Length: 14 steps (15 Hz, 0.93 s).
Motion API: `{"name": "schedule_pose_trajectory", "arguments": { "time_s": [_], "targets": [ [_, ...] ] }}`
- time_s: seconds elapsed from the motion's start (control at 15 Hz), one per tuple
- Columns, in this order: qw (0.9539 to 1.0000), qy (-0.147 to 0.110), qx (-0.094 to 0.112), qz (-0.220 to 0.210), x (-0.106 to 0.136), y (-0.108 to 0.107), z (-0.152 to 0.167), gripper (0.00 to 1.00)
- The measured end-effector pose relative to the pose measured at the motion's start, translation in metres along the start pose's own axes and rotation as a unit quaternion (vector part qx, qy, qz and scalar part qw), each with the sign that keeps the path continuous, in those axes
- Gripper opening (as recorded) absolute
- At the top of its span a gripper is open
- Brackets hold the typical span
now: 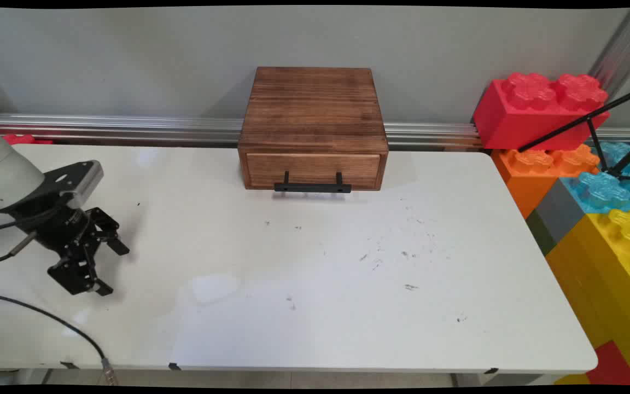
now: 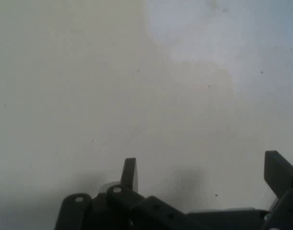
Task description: Open the drawer
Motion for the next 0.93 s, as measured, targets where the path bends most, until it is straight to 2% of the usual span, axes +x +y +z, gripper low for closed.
{"name": "schedule_pose_trajectory", "arguments": {
  "time_s": [0.2,0.53,0.93],
  "targets": [
    [0.9997,0.016,0.008,-0.017,0.002,-0.003,-0.002,1.00],
    [0.9953,0.078,0.031,-0.048,0.015,-0.012,-0.011,1.00],
    [0.9802,0.164,0.072,-0.085,0.033,-0.024,-0.025,1.00]
  ]
}}
